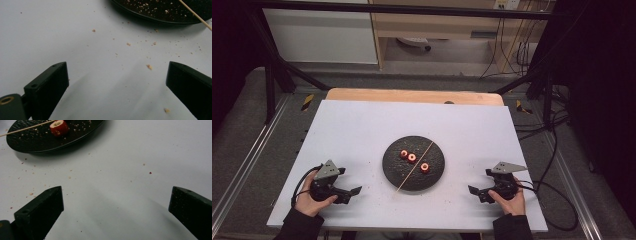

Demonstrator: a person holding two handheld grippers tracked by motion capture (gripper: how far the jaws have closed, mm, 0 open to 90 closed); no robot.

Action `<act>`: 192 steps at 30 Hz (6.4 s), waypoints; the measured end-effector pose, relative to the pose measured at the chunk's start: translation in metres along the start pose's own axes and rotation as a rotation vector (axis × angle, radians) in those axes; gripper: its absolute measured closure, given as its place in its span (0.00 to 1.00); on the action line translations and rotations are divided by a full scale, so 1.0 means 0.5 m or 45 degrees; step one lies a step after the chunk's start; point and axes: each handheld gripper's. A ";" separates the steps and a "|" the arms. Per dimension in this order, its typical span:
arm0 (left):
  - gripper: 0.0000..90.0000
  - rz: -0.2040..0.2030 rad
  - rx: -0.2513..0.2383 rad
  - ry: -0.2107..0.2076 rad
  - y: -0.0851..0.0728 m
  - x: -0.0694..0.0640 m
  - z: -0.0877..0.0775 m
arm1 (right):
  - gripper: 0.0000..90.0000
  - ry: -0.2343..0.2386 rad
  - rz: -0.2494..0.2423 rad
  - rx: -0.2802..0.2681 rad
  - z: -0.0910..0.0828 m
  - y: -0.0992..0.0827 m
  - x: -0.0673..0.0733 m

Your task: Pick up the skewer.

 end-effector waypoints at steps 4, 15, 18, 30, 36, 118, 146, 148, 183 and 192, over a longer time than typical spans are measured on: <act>0.04 -0.003 0.012 0.000 0.001 -0.002 0.004 | 0.01 -0.004 -0.003 0.004 0.001 0.000 0.000; 0.05 0.013 0.025 -0.012 0.013 -0.018 0.012 | 0.01 0.006 0.003 -0.001 0.000 0.000 0.001; 0.05 0.022 0.025 -0.017 0.017 -0.023 0.012 | 0.01 0.004 0.005 -0.003 0.001 0.001 0.002; 0.05 0.033 0.029 -0.024 0.038 -0.040 0.021 | 0.01 0.002 0.000 -0.001 0.000 0.001 0.002; 0.05 0.034 0.028 -0.023 0.048 -0.047 0.024 | 0.01 0.004 0.004 -0.010 -0.003 0.002 0.002; 0.84 0.057 0.391 -0.046 0.272 -0.180 0.223 | 0.01 0.023 0.010 -0.001 0.000 0.004 0.004; 0.97 0.087 0.434 0.000 0.276 -0.189 0.225 | 0.01 0.025 0.015 0.006 0.000 0.004 0.005; 0.97 0.089 0.437 -0.005 0.276 -0.188 0.224 | 0.01 0.026 0.013 0.004 0.001 0.004 0.004; 0.98 -0.015 0.103 -0.003 0.199 -0.127 0.082 | 0.01 0.019 0.012 0.008 0.000 0.003 0.005; 0.98 -0.045 0.000 0.021 0.150 -0.105 0.034 | 0.01 0.025 0.002 0.013 0.003 0.008 0.015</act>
Point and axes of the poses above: each handheld gripper's, and its own axes: z roughly forward along the jaws, y roughly out of its top, x roughly to its left, and after that the axes turned 10 degrees about z, right-handed
